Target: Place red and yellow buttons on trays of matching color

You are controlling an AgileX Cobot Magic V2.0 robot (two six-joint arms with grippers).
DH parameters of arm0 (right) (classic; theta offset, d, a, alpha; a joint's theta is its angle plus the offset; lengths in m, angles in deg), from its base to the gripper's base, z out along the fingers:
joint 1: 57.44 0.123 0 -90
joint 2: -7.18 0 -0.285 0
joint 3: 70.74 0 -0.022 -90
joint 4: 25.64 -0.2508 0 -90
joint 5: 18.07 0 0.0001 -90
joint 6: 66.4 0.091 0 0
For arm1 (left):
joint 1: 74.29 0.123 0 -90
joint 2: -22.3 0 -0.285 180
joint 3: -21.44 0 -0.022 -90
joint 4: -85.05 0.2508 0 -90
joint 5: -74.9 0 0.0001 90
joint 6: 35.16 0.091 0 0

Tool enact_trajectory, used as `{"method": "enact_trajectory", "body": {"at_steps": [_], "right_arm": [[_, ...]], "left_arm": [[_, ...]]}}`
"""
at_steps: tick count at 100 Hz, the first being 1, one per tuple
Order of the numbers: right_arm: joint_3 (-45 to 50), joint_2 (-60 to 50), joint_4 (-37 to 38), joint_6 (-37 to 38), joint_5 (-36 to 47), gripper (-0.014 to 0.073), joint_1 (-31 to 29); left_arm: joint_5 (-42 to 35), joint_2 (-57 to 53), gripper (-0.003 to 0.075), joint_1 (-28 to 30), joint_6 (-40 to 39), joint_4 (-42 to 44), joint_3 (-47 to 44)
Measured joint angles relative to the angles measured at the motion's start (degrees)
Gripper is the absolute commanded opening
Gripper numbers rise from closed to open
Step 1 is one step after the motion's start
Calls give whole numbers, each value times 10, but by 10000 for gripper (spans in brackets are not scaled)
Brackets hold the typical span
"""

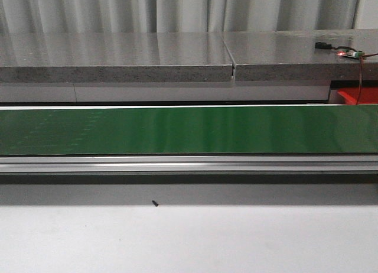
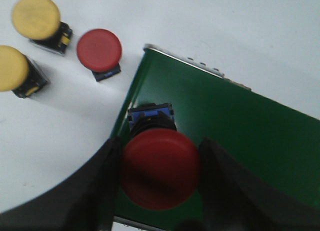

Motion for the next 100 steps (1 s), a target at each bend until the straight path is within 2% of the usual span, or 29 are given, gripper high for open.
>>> {"method": "enact_trajectory", "body": {"at_steps": [22,33,43,55,62,100], "right_arm": [[0,0,0,0,0,-59,0],[0,0,0,0,0,-59,0],[0,0,0,0,0,-59,0],[0,0,0,0,0,-59,0],[0,0,0,0,0,-59,0],[0,0,0,0,0,-59,0]], "left_arm": [[-20,-3,157,-19,0,0,-33],[-23,-3,185,-20,0,1,-34],[-16,-3,274,-20,0,2,-34],[-11,-3,430,-20,0,3,-34],[-9,-3,485,-20,0,3,-34],[-36,-19,496,-20,1,-4,-36]]}}
